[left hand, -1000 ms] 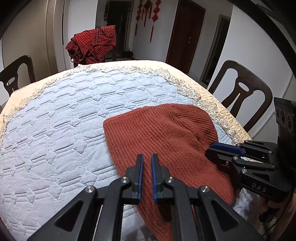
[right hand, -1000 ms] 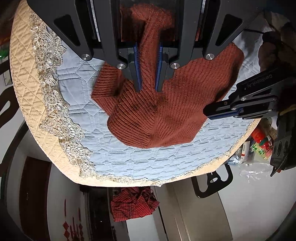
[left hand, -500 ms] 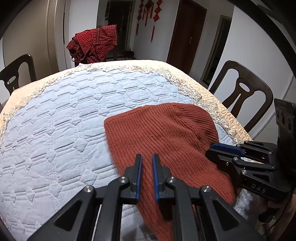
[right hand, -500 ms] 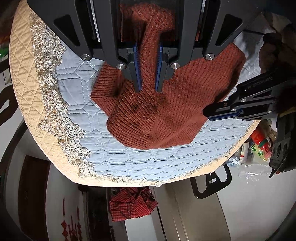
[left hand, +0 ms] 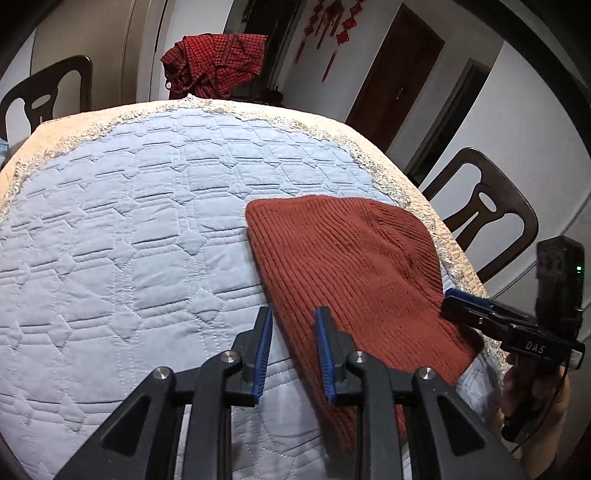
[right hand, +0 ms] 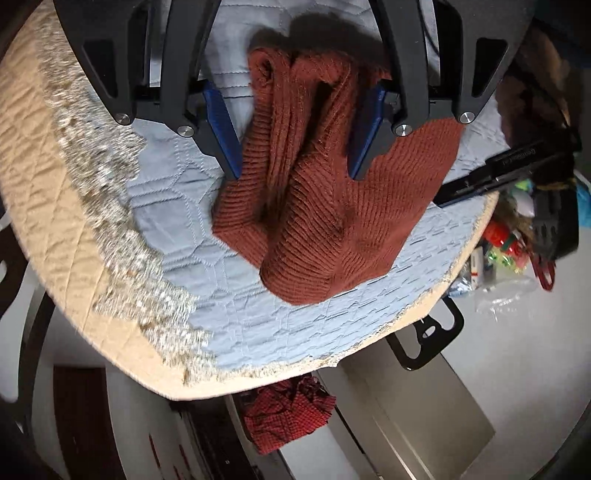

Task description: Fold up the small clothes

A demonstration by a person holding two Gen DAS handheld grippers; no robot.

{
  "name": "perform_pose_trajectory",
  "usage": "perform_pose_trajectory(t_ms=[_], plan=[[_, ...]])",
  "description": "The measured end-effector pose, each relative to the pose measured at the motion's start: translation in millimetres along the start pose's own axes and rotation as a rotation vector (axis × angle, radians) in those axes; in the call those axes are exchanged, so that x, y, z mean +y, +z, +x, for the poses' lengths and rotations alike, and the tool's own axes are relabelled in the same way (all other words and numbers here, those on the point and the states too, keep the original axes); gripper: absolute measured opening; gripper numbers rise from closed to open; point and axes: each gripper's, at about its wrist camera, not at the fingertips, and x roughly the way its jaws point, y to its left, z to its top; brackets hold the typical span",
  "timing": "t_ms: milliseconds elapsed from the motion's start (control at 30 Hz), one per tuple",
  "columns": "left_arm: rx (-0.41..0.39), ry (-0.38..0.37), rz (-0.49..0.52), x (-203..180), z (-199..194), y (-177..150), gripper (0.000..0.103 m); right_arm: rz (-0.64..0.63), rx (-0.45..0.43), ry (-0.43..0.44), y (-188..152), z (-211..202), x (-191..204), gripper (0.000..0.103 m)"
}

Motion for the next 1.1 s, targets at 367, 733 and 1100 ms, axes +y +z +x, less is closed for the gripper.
perform_pose_trajectory(t_ms=[367, 733, 1100], plan=[[0.028, -0.099, -0.11, 20.5, 16.8, 0.5, 0.047, 0.103, 0.024, 0.067, 5.1, 16.7, -23.9, 0.064], [0.039, -0.169, -0.145, 22.0, 14.8, -4.7, 0.047, 0.041, 0.039, 0.014, 4.8, 17.9, -11.4, 0.064], [0.07, -0.24, -0.186, 24.9, 26.5, -4.5, 0.049, 0.042, 0.042, 0.038, 6.9, 22.2, -13.0, 0.064]])
